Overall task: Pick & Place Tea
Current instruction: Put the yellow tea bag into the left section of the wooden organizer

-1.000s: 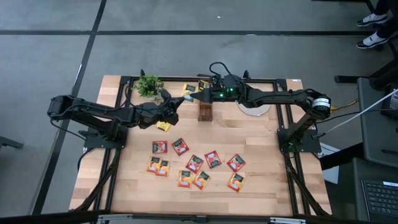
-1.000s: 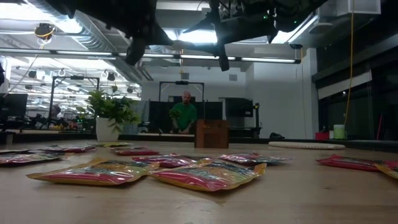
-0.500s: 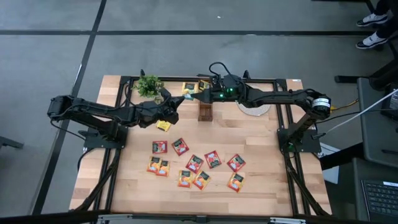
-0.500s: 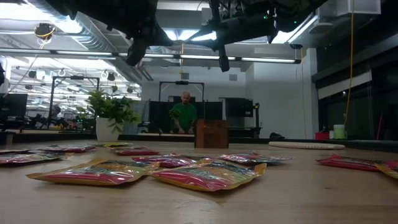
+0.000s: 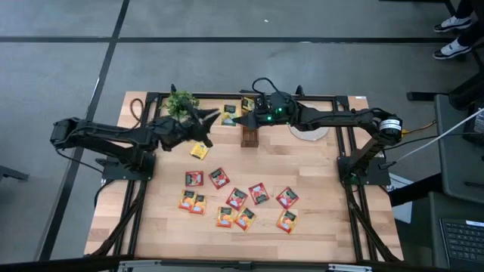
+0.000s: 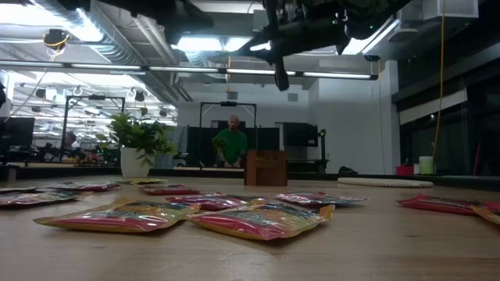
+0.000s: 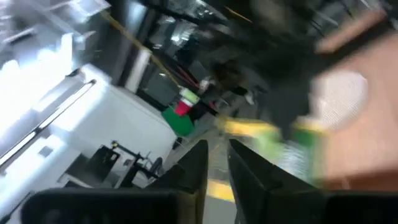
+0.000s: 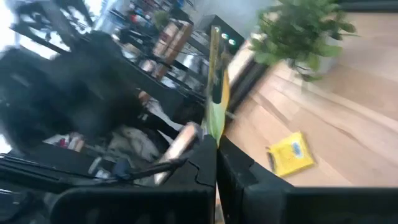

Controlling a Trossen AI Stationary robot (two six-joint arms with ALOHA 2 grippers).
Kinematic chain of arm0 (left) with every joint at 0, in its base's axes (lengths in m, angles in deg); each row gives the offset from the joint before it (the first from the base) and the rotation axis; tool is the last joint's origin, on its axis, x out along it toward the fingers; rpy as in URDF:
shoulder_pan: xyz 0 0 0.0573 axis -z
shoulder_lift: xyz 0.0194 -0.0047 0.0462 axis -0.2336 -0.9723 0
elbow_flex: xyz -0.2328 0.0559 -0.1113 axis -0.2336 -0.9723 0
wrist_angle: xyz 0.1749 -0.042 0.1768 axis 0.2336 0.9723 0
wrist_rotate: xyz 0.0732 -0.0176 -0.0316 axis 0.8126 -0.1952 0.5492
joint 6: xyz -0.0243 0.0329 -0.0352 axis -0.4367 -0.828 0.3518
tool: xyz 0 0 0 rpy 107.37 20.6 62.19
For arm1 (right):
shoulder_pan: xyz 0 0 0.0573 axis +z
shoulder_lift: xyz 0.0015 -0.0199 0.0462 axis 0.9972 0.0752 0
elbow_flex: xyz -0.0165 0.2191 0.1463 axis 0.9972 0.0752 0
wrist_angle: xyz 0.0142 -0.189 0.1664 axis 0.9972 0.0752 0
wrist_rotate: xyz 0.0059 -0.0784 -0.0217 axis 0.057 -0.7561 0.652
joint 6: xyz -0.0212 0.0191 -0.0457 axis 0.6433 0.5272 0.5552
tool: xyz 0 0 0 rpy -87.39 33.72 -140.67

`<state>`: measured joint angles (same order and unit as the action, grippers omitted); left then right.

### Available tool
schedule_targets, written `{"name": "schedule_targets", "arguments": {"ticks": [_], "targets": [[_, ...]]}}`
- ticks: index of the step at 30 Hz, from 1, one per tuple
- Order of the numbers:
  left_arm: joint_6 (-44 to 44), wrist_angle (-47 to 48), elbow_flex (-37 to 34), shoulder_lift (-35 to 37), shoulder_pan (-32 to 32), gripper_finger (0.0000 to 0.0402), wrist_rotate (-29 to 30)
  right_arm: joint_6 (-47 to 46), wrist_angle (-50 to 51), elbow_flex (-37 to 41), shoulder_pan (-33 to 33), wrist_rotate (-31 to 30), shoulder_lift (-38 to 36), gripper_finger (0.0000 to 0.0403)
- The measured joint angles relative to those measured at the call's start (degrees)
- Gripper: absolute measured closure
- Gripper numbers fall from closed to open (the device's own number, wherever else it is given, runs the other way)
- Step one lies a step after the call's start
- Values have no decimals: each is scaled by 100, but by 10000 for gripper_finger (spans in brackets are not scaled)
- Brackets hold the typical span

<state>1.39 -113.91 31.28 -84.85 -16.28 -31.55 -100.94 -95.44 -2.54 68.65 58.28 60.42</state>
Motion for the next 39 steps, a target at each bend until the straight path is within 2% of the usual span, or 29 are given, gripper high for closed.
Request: {"name": "schedule_targets", "arguments": {"ticks": [6, 10, 17, 22, 25, 31, 36, 39], "targets": [[474, 35, 2, 535, -2, 293, 91, 267, 267, 2, -41, 317, 6, 400], [1466, 388, 2, 817, -133, 269, -65, 765, 400, 3, -41, 816, 8, 401], [3977, 1060, 0, 934, -750, 235, -1577, 1461, 500, 1, -39, 1223, 7, 401], [5234, 1701, 151, 911, -1165, 224, -2190, 1858, 645, 1, -41, 1368, 6, 401], [5734, 2250, 420, 916, -1440, 223, -2656, 2229, 878, 1, -41, 1490, 6, 401], [6540, 3041, 858, 837, -1983, 228, -4033, 3005, 1159, 1, -39, 1729, 6, 402], [7060, 3149, 954, 544, -2238, 225, -5370, 3320, 1150, 1, -39, 1780, 6, 401], [7225, 3130, 968, 313, -2290, 224, -5871, 3435, 1149, 1, -39, 1779, 6, 401]]}}
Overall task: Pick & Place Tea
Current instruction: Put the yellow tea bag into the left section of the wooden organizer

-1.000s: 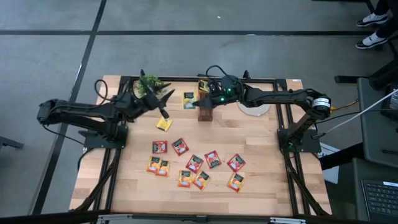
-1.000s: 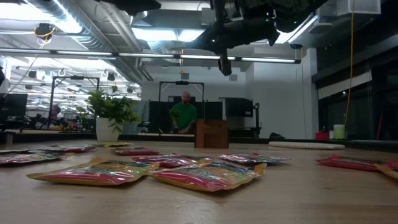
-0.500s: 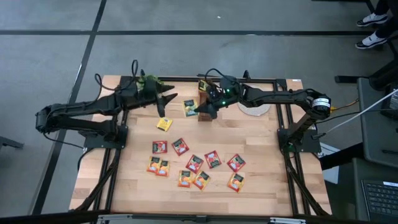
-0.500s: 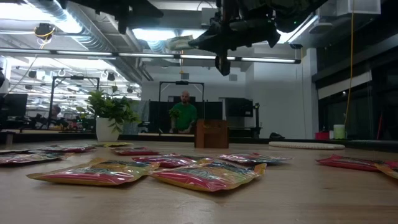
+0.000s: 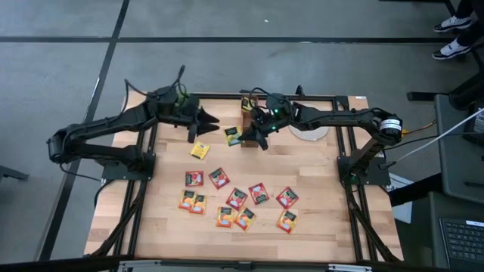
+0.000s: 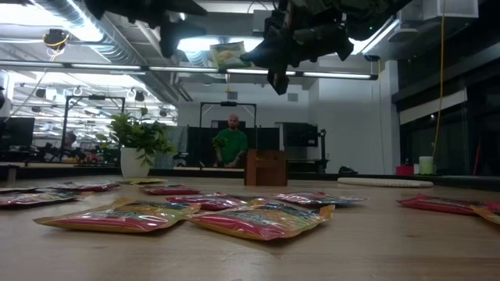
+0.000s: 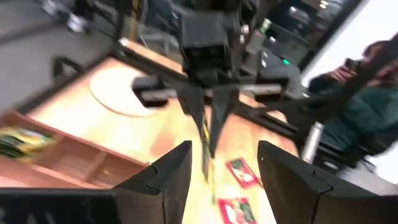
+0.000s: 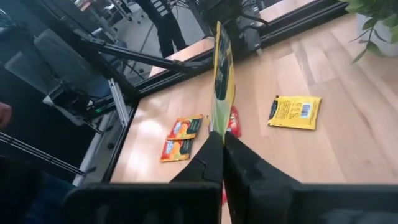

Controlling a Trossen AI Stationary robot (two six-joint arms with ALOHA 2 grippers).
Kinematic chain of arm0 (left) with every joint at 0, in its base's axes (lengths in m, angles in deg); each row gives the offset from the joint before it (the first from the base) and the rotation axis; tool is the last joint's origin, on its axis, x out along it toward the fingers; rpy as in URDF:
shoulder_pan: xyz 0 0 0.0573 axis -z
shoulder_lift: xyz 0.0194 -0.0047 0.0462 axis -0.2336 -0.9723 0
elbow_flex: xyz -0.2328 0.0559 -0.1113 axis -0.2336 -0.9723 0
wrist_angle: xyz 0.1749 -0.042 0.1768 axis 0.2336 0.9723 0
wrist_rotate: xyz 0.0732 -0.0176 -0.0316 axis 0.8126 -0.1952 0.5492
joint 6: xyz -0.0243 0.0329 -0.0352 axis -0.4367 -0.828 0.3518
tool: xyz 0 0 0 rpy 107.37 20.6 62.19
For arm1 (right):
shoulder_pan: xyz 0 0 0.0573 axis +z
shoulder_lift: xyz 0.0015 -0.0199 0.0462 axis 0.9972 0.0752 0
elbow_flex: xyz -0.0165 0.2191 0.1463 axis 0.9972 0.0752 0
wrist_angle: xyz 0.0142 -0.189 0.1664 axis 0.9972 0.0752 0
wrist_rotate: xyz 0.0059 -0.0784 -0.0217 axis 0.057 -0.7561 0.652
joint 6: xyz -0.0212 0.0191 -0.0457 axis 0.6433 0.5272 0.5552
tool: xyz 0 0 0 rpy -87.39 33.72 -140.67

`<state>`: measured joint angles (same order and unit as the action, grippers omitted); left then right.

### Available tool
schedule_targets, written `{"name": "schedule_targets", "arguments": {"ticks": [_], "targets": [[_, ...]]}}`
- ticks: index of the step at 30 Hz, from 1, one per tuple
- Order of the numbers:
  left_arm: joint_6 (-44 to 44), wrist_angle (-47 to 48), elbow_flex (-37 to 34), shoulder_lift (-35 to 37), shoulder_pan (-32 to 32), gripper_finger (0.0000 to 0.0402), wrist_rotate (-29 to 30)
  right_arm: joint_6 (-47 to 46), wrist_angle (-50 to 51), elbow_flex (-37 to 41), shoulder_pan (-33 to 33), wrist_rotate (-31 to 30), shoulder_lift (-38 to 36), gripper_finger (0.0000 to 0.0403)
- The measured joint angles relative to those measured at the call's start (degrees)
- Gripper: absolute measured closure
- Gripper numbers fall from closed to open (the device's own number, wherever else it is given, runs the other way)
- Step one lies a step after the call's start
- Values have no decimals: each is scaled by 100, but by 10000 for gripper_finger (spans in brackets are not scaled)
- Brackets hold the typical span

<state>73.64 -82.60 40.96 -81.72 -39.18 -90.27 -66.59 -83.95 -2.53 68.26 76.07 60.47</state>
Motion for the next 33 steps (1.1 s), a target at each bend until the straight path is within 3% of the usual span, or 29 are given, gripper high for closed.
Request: {"name": "schedule_targets", "arguments": {"ticks": [12, 24, 33], "targets": [[57, -168, 0, -659, 81, 227, -630, 138, -4, 0, 0, -1, 0, 399], [94, -386, 4, -1072, 212, 236, -604, 158, -6, 0, 0, -3, 0, 398], [-121, -382, 4, -1126, 205, 301, -602, 144, -6, 0, -1, -1, 0, 398]]}}
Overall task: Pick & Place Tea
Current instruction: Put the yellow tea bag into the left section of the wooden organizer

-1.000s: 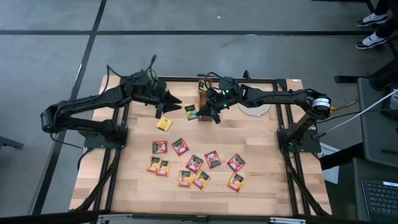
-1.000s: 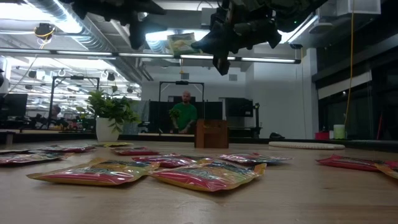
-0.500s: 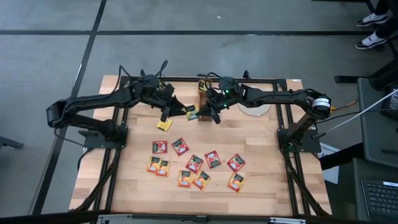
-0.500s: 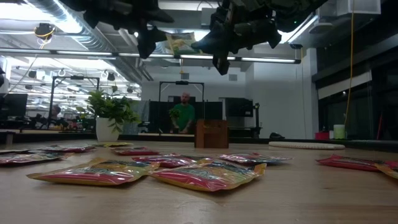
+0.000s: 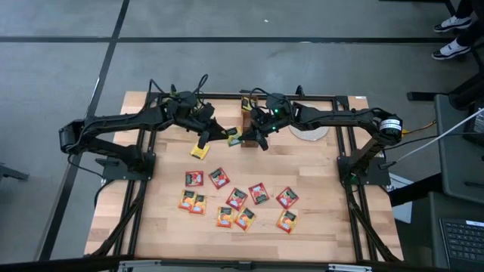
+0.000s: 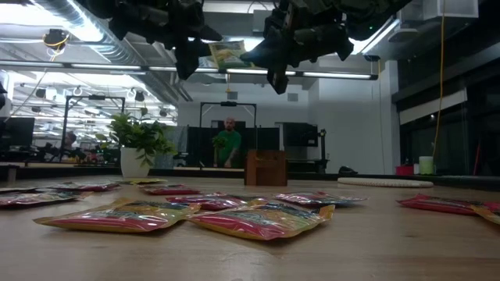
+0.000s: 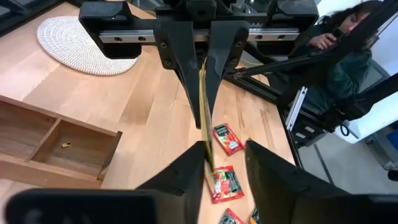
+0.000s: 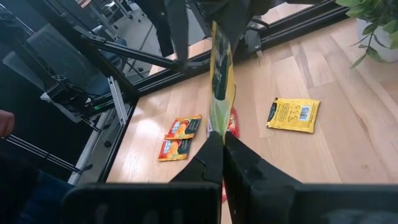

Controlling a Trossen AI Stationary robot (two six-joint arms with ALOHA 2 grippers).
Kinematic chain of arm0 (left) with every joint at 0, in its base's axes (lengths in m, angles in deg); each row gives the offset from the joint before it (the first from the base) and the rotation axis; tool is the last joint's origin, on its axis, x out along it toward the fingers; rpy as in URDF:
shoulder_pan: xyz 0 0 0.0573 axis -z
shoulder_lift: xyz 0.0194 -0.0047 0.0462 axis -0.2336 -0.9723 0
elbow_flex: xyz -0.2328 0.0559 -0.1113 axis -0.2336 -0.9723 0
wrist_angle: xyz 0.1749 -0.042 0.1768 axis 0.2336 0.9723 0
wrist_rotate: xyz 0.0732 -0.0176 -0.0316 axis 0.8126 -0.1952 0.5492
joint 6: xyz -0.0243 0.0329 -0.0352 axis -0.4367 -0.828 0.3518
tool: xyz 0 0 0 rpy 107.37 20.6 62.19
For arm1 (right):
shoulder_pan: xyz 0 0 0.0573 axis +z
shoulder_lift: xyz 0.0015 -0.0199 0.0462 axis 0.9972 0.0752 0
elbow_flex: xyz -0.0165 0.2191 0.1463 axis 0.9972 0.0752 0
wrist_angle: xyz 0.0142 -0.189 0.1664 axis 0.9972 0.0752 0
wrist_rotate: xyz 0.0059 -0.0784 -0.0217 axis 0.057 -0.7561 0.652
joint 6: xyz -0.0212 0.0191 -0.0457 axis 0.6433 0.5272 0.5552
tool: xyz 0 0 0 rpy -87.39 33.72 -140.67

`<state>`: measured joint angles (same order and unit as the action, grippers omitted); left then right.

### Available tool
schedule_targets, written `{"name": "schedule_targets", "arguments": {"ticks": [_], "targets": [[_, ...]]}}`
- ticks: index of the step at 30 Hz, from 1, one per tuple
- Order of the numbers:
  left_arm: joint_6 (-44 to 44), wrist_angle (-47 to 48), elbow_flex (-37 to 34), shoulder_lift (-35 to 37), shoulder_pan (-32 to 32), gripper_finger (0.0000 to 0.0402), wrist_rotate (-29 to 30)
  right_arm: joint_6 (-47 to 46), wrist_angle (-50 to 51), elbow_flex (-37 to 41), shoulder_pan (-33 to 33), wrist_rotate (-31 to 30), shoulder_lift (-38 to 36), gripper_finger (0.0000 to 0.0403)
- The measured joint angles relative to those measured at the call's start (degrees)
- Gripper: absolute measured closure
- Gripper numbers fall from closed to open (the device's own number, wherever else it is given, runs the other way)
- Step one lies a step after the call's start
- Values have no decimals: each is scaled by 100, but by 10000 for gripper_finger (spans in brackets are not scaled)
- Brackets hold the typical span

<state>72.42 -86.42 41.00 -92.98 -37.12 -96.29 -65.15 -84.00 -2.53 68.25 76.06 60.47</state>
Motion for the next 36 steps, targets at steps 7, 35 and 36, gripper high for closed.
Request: {"name": "schedule_targets", "arguments": {"ticks": [7, 35, 36], "targets": [[-2, -33, 0, 0, -11, 376, 55, -1, 87, 0, 1, 11, 0, 398], [-36, -92, -2, 0, -453, 400, 1074, -771, -161, -4, -41, 58, -445, 282], [-27, -85, -2, 0, -491, 400, 1108, -836, -151, -4, -63, 63, -519, 274]]}}
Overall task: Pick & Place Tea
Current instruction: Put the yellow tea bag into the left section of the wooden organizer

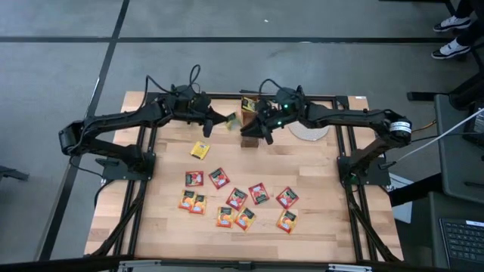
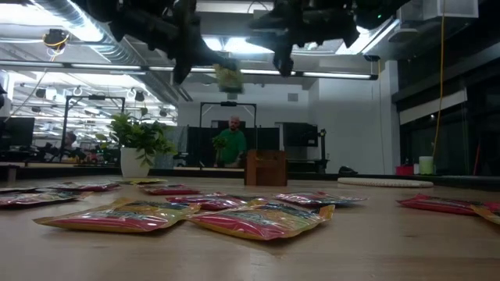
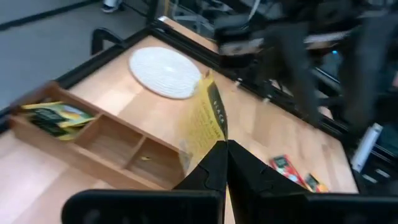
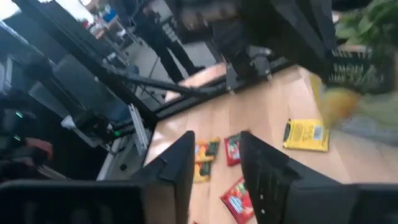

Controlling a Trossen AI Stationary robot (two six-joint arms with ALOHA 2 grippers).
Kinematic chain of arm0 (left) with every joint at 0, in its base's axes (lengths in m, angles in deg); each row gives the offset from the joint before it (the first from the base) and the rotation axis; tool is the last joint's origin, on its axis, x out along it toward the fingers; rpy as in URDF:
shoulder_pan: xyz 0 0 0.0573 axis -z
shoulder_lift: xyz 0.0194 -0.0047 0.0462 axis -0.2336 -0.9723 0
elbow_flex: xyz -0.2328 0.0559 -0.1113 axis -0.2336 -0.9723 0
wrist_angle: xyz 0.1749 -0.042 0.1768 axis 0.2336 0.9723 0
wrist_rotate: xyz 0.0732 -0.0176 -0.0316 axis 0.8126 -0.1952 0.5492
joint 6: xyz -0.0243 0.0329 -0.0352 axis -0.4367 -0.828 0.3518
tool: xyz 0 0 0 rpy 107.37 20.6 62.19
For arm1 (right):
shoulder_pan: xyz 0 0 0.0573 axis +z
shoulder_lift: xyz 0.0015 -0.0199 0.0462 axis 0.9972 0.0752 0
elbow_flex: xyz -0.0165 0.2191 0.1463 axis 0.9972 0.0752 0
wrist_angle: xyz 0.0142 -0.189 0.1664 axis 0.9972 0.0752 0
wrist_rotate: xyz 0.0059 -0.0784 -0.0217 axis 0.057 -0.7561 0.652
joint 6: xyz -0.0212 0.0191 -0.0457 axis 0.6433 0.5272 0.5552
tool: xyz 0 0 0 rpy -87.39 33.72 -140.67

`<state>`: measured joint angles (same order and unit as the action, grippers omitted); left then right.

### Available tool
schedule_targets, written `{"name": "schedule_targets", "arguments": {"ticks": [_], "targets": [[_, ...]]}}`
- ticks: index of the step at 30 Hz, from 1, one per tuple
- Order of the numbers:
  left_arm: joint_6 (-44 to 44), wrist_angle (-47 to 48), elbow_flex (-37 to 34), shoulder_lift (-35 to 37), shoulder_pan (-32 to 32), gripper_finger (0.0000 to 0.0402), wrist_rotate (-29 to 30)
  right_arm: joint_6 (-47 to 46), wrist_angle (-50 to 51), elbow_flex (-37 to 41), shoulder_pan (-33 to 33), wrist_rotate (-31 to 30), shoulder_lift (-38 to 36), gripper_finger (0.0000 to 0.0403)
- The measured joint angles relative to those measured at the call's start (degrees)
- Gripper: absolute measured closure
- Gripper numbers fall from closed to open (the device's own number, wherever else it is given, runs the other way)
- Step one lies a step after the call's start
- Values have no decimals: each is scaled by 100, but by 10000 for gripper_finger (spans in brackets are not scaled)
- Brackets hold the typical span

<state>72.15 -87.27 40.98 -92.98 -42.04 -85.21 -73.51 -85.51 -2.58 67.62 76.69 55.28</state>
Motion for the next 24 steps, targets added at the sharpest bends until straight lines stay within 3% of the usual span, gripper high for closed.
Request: {"name": "schedule_targets", "arguments": {"ticks": [7, 11, 20, 24], "targets": [[361, 4, 0, 0, -173, 400, 1153, -282, 158, 0, -191, -8, -611, 256], [745, -52, 0, -112, -240, 400, 1896, -277, 256, 0, -240, -318, -952, 256], [1992, -1508, -2, -1181, -307, 399, 2011, -46, 814, 0, -240, -1255, -1533, 256], [2452, -2222, -2, -1711, -309, 400, 2463, -50, 971, 0, -240, -1425, -1623, 256]]}}
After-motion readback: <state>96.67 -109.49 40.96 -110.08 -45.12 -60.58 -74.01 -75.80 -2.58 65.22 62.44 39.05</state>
